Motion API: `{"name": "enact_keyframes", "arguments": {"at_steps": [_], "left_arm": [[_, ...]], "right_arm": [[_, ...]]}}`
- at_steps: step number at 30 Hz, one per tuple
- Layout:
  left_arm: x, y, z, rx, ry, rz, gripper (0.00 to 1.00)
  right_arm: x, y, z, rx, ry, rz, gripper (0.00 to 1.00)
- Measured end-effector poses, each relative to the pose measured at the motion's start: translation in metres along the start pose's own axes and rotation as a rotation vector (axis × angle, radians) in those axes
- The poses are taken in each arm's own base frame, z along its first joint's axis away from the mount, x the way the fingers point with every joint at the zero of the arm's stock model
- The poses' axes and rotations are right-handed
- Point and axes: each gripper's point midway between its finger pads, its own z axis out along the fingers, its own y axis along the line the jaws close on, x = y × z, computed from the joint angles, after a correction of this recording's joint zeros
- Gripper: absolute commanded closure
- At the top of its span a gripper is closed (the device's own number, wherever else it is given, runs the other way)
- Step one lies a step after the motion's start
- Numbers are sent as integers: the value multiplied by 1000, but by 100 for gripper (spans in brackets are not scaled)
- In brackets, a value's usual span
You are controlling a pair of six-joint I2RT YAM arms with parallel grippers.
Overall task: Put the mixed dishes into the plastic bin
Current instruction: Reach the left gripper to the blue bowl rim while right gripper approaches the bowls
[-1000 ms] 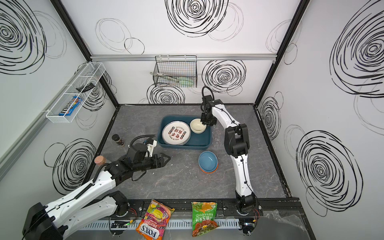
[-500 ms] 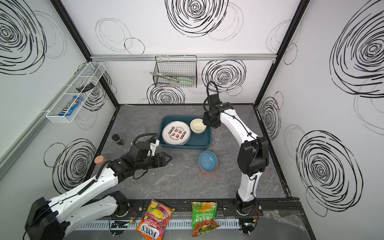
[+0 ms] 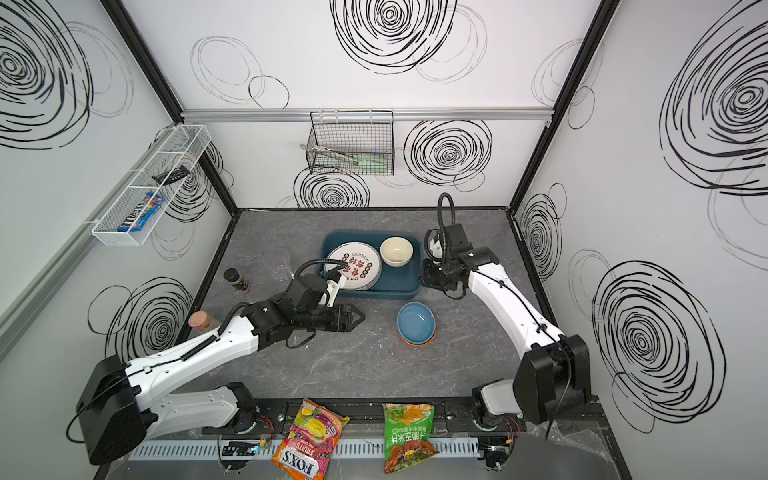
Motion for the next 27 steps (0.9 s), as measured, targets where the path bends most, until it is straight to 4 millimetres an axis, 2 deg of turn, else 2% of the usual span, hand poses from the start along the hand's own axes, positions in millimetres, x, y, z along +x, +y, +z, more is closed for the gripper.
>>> {"name": "enact_keyframes", "arguments": {"at_steps": [7, 16, 27], "left_arm": [[3, -21, 20, -15, 51, 78, 32], [3, -42, 52, -85, 104, 175, 40], [1, -50, 96, -184, 152, 245, 43]], "right_arm": [[29, -25, -10, -39, -21, 67, 72], [66, -45, 7, -99, 56, 168, 73], [73, -58, 13, -104, 41, 216, 73]]}}
